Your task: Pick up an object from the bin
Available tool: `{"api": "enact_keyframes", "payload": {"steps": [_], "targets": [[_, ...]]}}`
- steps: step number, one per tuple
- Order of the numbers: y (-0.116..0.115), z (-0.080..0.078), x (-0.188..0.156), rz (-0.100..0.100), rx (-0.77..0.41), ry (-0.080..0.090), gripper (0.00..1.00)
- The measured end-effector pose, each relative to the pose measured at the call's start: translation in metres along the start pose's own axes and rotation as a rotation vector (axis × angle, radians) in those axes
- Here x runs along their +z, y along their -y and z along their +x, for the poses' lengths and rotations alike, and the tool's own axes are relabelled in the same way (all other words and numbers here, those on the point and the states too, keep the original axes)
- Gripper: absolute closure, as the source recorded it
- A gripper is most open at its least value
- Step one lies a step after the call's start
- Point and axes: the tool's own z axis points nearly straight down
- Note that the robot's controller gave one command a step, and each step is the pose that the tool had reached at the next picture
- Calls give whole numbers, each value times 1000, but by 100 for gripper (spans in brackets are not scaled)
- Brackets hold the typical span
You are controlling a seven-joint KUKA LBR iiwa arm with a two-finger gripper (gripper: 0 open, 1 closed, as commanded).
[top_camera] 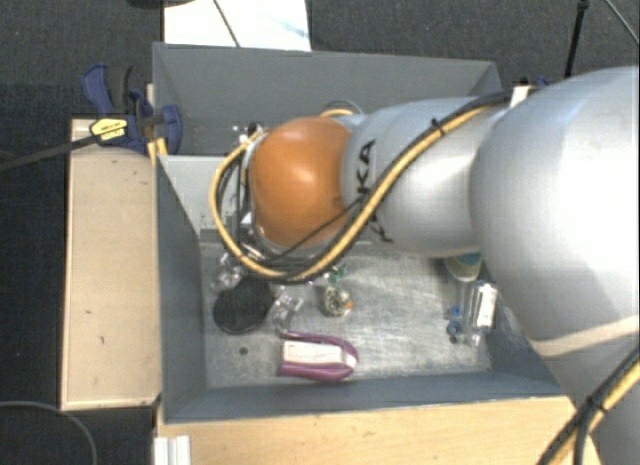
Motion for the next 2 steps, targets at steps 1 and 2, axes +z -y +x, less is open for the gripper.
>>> {"api": "enact_keyframes", "payload": {"steps": [1,2], "targets": [[1,-1,-3,2,2,4,100],[-5,21,-137,7,15,11,100]]}}
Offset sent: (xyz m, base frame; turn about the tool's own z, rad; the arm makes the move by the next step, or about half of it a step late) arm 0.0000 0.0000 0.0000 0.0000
